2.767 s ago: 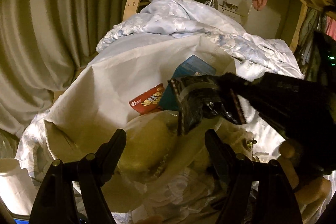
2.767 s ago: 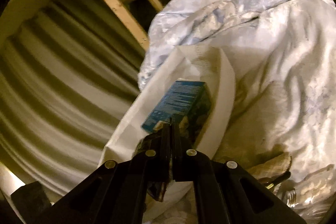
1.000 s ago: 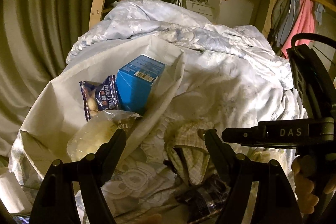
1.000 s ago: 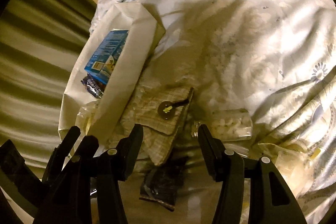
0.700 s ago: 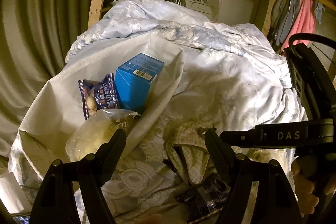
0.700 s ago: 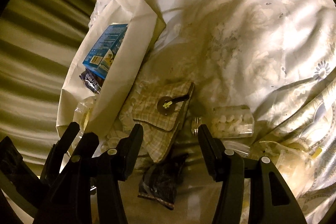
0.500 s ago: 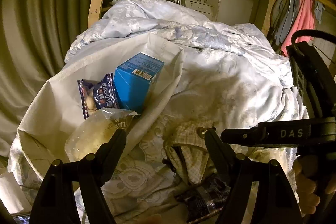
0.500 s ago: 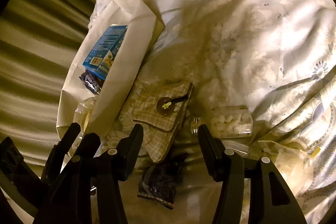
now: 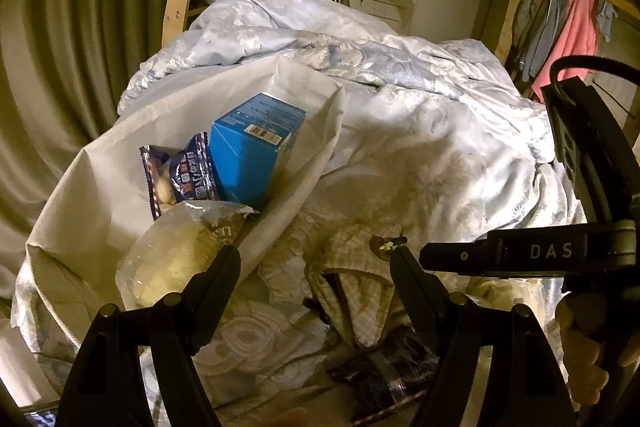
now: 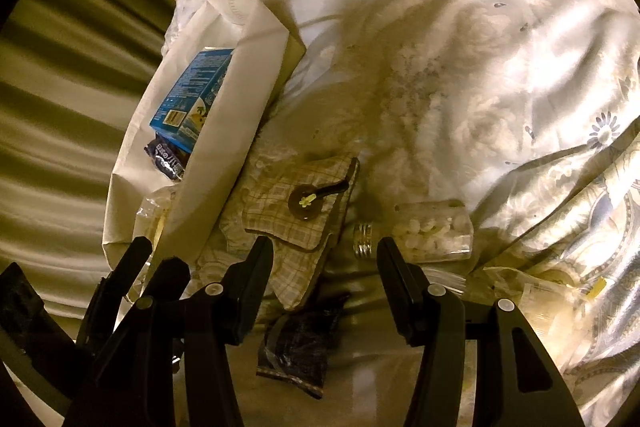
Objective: Organize objects
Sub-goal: 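Move the right gripper over the remaining items on the duvet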
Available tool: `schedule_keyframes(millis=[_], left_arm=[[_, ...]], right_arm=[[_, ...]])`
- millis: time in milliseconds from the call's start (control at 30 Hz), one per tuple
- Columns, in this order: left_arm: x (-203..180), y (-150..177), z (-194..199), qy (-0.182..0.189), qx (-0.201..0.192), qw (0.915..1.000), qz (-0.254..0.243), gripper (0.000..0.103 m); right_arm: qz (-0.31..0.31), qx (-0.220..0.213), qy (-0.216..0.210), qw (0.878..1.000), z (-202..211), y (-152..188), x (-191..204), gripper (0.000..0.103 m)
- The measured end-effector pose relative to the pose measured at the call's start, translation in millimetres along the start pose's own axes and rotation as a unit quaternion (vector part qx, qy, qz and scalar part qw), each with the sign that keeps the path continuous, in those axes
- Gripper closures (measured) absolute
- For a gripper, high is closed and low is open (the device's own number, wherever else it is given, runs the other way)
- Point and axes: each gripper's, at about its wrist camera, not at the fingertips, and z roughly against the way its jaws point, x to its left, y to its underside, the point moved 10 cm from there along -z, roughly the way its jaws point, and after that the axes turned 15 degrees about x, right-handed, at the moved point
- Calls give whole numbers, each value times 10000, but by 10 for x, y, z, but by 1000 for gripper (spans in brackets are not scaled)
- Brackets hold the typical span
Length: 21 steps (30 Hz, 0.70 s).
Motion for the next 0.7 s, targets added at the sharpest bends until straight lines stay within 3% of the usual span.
schedule_keyframes(millis=[700], left_arm=[[-70,23,-32,3,92,9999,-118,28]], right_arm=[[-215,-51,173,9996,116,89,-139,49]])
